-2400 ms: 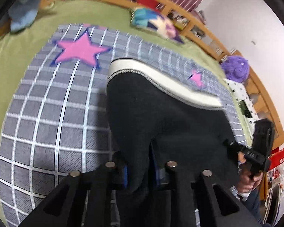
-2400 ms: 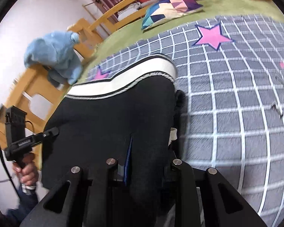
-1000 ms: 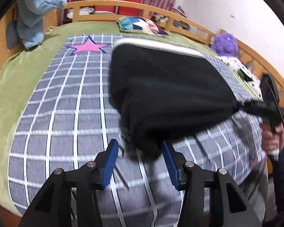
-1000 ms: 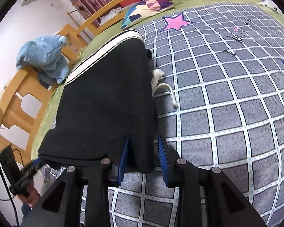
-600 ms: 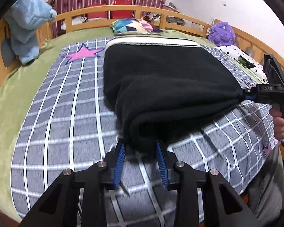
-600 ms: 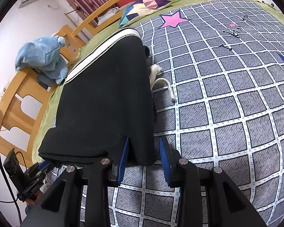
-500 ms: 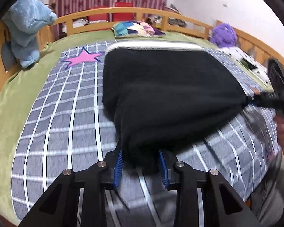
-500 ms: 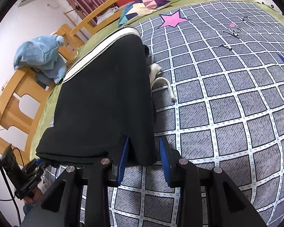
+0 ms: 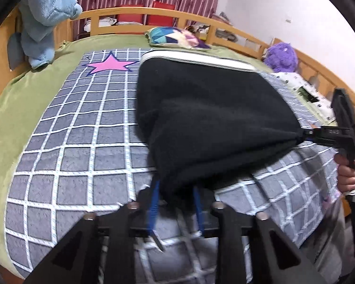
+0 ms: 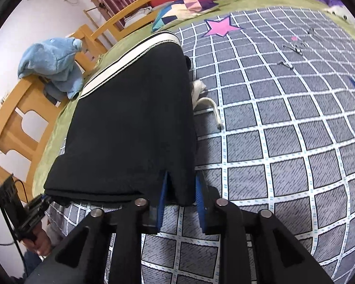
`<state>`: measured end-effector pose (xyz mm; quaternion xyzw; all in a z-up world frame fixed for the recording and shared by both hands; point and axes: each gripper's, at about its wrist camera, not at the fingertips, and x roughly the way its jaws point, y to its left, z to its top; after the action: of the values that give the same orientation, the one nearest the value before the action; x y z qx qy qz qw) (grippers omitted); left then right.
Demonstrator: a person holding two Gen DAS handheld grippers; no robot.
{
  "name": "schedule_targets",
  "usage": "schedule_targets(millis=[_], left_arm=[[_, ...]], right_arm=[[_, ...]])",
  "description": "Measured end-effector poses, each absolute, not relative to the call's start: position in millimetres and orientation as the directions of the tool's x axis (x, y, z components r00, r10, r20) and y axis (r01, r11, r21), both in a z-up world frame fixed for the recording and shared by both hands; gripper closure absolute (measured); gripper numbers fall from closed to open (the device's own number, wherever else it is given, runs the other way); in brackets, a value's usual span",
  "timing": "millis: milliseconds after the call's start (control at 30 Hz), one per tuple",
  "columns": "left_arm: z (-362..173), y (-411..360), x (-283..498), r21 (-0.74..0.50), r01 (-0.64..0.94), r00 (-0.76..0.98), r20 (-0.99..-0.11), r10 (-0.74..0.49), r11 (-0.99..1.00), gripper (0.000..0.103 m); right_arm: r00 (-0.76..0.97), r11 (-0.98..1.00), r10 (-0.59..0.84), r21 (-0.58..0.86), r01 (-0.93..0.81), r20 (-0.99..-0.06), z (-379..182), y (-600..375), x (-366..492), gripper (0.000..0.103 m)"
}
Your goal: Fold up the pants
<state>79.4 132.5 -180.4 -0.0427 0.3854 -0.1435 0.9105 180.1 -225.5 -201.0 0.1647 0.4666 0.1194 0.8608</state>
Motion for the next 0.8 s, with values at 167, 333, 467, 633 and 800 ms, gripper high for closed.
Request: schedule_targets(millis=[167, 333, 467, 633, 800], left_arm=[[-192, 116, 88, -0.068, 0.169, 0.681, -0.713, -0.166, 0.983, 0.087], [-189, 133, 86, -0.148, 0.172, 0.669, -0.708, -0.226, 0.974, 0.088], [-181, 130, 66, -0.104, 0.251, 0.660, -0.709, -0.248, 0.962, 0.084], [-147, 149, 64, -0.158, 0.182, 0.694, -0.679, -0.240, 0.971, 0.079], [-122, 132, 117, -0.143, 0.122, 0.742, -0.644, -0.186, 0.982, 0.068]], right_arm=[[0.554, 0.916, 0.366, 0.394, -0.074, -0.748, -200, -214, 178, 0.070], [0.571, 0.920, 0.343, 0.388, -0.046, -0.746, -207, -226, 176, 0.091], [0.535, 0.943, 0.314, 0.321, -0.083, -0.784, -205, -221, 178, 0.085], [0.629, 0.949, 0.302, 0.288, -0.128, -0.717, -164, -227, 168, 0.082], [0.673, 0.954, 0.299, 0.221, -0.202, -0.677, -151, -204, 189, 0.071]])
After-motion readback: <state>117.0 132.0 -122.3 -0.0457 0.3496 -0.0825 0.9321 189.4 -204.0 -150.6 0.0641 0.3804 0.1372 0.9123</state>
